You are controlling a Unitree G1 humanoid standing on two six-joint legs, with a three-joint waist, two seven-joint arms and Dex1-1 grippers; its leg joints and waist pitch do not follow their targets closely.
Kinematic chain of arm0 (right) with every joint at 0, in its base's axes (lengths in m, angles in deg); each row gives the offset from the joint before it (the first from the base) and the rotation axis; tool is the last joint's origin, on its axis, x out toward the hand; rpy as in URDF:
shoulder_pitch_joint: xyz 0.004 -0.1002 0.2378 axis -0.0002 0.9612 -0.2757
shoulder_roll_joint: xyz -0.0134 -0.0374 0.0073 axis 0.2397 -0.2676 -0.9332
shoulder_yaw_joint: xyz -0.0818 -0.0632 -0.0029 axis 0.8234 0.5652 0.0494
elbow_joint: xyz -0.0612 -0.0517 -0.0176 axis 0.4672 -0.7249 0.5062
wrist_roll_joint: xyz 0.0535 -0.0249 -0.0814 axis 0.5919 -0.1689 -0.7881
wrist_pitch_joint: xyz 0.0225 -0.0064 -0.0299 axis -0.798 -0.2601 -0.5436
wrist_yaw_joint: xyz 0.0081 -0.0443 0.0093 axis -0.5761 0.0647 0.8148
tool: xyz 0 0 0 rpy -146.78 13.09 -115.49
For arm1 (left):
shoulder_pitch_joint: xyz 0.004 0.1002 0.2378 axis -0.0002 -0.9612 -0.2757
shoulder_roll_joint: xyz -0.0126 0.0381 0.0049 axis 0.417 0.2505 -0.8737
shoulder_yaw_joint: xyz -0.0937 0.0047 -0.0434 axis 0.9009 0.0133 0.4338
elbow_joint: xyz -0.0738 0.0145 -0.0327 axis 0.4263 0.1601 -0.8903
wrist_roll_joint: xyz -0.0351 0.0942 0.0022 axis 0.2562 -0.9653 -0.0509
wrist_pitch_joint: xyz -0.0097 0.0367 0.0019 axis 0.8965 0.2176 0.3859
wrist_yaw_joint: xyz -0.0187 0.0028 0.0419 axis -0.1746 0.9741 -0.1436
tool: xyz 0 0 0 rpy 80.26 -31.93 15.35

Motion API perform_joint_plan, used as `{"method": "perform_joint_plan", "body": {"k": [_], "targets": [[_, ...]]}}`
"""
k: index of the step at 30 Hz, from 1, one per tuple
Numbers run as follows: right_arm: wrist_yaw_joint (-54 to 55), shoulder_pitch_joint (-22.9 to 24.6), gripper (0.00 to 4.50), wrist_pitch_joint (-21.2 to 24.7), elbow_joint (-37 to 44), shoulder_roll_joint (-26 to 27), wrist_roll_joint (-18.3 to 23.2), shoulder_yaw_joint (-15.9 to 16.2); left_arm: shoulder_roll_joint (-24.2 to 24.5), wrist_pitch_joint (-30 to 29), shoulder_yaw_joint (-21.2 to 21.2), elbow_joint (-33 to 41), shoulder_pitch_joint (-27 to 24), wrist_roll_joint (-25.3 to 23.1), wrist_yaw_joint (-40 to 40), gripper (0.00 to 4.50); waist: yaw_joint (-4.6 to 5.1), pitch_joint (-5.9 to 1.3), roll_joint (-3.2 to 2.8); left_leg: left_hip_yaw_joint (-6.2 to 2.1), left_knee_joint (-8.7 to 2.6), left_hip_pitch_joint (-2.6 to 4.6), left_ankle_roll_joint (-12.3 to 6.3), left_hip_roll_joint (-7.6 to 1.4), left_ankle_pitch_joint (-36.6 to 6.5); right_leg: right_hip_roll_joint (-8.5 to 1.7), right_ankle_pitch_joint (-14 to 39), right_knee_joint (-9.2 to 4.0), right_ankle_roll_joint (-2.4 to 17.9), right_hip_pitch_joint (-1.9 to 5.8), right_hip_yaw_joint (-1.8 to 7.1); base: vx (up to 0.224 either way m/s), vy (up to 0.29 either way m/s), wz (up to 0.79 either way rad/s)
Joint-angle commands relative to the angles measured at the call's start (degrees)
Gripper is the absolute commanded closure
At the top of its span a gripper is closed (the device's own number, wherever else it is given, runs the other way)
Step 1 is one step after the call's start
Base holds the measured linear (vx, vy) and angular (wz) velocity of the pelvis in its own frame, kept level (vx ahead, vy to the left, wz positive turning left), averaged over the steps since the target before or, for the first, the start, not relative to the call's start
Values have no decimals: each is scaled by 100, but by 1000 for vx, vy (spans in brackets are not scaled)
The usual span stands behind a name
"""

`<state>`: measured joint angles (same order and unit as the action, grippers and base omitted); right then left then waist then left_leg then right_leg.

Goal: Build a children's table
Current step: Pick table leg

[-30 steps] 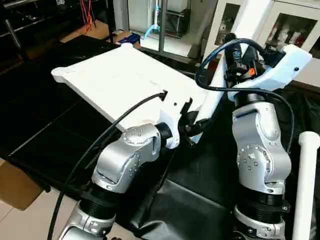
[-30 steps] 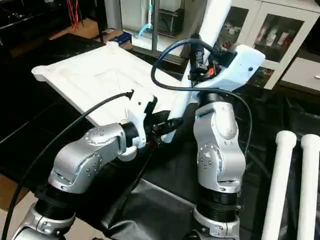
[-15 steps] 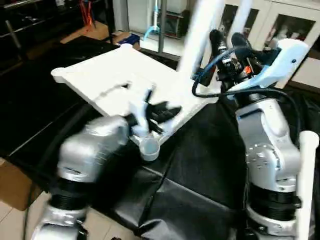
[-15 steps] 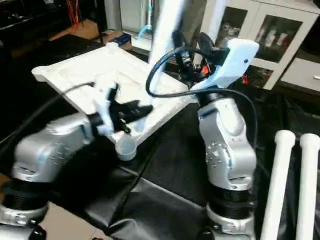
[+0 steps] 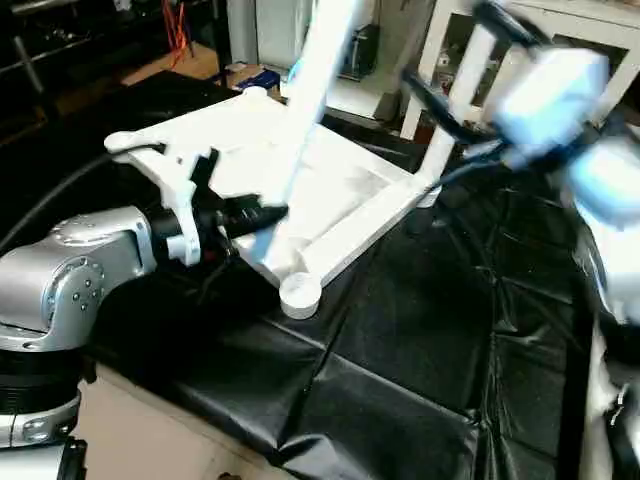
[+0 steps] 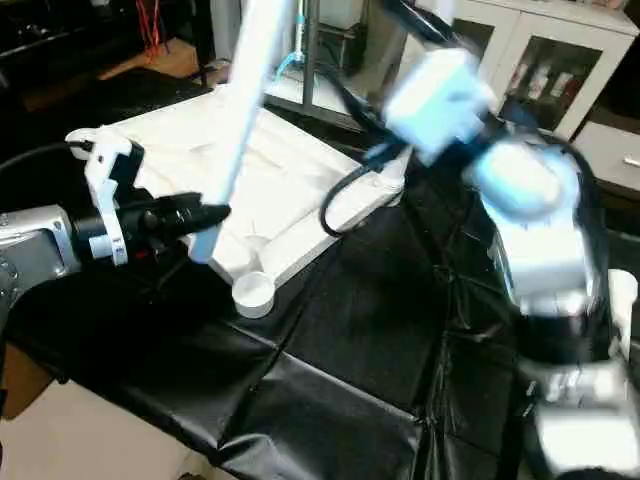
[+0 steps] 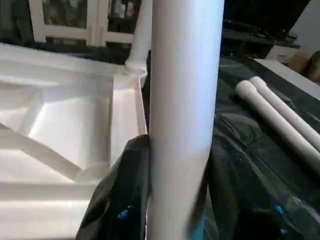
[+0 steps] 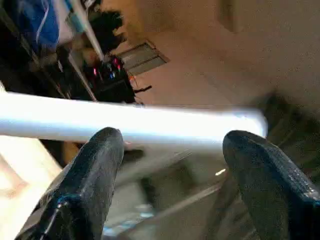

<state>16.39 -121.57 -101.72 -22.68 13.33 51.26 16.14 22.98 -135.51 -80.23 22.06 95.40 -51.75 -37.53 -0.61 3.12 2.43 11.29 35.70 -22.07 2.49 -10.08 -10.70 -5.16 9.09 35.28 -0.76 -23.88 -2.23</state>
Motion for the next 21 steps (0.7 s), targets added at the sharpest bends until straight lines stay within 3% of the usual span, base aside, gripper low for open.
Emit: {"method": "perform_joint_plan", "body": {"k": [1,4,9,13,18,21], "targets": [[287,-262,99,-573,-409,-164,-678,314,29,-140,-172,247,132,137,-4,307,7,-376,-44,-95,-414,141,143,-204,-1333,-160,1381,-324,1142,224,162,0,0,0],[471,-573,99,-1255,-983,-131,-1202,412,90,-261,-374,279,118,142,84,307,21,-379,2,-86,-397,124,108,-189,-1475,-154,1509,-342,1066,227,170,0,0,0],[863,-789,99,-1464,-1496,-198,-1779,683,101,-376,-460,373,130,169,133,307,42,-394,21,-91,-380,100,53,-191,-1289,-136,1240,-299,1089,252,165,0,0,0],[1227,-974,99,-1565,-2007,-345,-2199,937,220,-459,-621,495,97,190,236,308,52,-388,14,-85,-364,106,73,-183,-1363,-132,1341,-298,1072,247,169,0,0,0],[1620,-1242,99,-1609,-2708,-478,-2799,968,368,-501,-783,599,37,214,309,309,69,-386,15,-86,-358,102,103,-179,-1447,-114,1321,-292,1087,244,162,0,0,0],[1693,-1291,99,-1677,-2825,-509,-2857,1015,370,-491,-805,613,14,204,311,309,69,-379,3,-83,-353,103,125,-184,-1482,-114,1291,-287,1107,240,165,0,0,0]]}}
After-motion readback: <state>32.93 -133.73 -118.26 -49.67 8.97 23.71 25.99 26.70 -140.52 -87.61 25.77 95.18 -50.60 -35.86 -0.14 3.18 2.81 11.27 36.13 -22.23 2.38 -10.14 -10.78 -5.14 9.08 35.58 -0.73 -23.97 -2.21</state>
